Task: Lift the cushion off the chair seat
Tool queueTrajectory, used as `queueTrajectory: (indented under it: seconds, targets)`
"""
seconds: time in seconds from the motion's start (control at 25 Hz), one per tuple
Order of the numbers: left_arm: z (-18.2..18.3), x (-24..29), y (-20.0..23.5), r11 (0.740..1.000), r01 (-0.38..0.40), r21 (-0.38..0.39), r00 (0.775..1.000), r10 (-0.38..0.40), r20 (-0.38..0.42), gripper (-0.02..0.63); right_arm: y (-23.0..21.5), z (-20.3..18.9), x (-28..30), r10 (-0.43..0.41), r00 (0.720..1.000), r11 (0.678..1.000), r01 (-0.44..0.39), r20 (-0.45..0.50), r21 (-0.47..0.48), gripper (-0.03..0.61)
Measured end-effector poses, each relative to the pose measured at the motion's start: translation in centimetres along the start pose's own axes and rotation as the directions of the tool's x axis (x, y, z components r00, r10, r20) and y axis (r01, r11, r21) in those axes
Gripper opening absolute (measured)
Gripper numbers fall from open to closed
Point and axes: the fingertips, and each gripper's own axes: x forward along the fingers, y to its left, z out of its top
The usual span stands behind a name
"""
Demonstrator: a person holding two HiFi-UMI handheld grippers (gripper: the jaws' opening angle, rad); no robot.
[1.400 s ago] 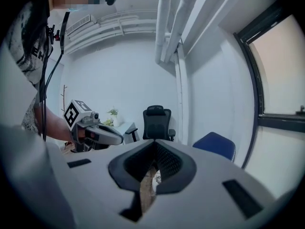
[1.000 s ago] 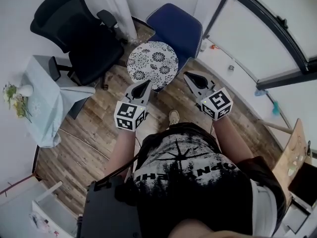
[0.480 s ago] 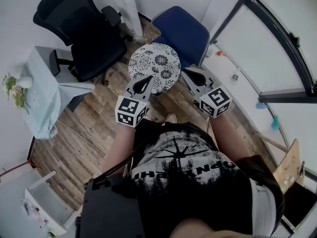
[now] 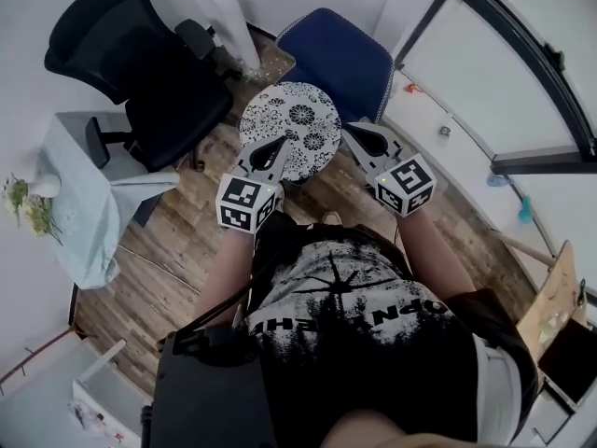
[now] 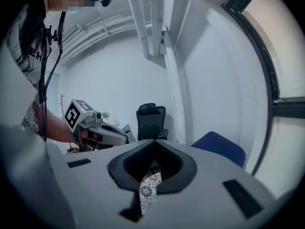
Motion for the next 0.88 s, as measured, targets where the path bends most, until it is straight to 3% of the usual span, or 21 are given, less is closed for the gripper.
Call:
queueTrajectory:
  seconds: [0.2, 0.36, 0.6, 0.88]
  targets:
    - [0.9, 2.7, 2.8, 0.990, 0.132, 0.050, 0.991, -0.130, -0.036, 0.012, -1.8, 0.4, 2.1, -0.133, 0.991, 0.990, 0.132, 0.016, 0.045, 0.020]
    - [2.1, 4.7, 4.9, 0.963, 0.250, 0.101, 0.968, -0.245, -0.063, 0.012, -2.7, 1.0, 3.8, -0.230, 0.972, 0.970, 0.226, 0.046, 0.086, 0.020]
    - [2.9, 7.3, 7.2, 0.912, 0.386, 0.143, 0.922, -0.374, -0.104, 0.012, -3.5, 0.7, 5.8, -0.353, 0.934, 0.930, 0.344, 0.050, 0.130, 0.020]
    - [2.1, 9.6, 7.0, 0.845, 0.511, 0.158, 0.858, -0.488, -0.159, 0.012, -4.5, -0.8, 6.0, -0.457, 0.889, 0.879, 0.449, 0.011, 0.161, 0.020]
